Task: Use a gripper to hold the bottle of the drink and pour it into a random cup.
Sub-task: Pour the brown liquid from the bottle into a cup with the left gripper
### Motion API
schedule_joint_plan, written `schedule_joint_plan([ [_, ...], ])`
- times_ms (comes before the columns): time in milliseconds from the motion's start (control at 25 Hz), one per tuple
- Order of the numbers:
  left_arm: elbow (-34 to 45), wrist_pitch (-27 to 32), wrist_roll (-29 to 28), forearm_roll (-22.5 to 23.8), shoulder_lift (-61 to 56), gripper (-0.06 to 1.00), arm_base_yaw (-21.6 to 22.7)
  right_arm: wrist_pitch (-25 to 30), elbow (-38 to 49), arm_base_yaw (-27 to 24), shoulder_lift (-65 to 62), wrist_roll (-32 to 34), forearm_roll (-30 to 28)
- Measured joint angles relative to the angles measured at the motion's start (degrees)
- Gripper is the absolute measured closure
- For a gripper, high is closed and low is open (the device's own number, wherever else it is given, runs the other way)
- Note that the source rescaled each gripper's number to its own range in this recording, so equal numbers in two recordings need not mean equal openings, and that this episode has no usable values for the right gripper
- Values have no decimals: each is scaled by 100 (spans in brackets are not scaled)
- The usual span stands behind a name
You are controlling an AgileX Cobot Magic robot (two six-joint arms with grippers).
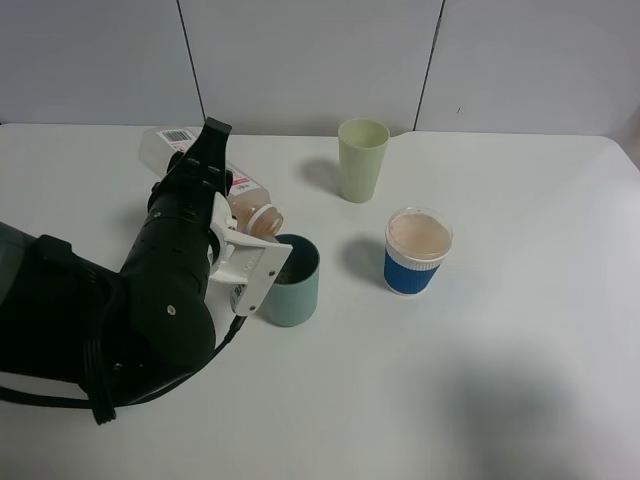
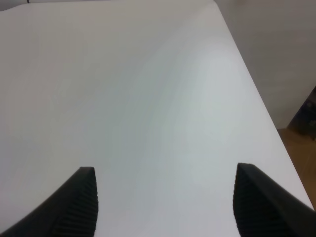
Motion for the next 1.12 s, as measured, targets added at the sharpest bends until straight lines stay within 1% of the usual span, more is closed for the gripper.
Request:
schedule_joint_plan([
  [640, 0, 4, 507, 0, 0, 94, 0, 0, 0, 0, 0, 0, 0],
  [1120, 0, 4, 538, 0, 0, 94, 0, 0, 0, 0, 0, 0, 0],
])
